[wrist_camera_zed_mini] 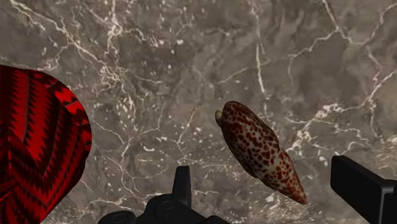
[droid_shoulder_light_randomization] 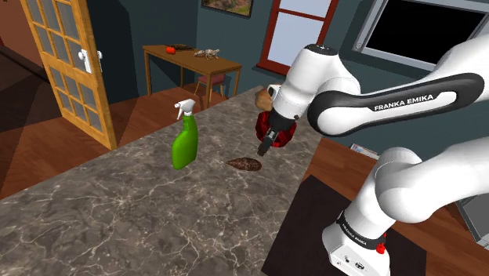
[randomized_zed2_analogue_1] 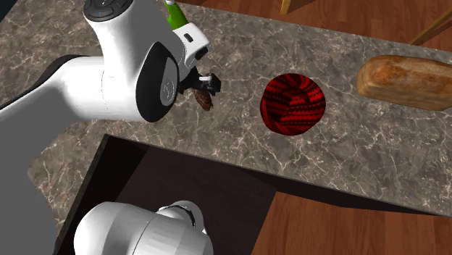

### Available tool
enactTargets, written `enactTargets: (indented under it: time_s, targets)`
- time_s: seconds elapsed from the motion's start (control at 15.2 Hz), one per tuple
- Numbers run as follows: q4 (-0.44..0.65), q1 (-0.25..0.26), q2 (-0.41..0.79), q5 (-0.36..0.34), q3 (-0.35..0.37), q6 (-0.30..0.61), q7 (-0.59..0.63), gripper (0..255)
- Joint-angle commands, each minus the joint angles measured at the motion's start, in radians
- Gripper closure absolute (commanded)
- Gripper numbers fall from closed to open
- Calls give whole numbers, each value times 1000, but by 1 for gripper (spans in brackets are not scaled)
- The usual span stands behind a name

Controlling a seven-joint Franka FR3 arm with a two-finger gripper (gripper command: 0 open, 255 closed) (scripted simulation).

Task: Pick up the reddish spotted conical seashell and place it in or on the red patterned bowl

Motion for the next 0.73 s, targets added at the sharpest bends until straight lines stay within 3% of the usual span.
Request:
enactTargets:
  time_s: [0.0,0.07,0.66]
  targets:
    - [-32,3,55,-24,26,133,-2,0]
    - [-45,1,88,-40,45,198,5,0]
    - [-62,-56,218,-89,74,349,38,0]
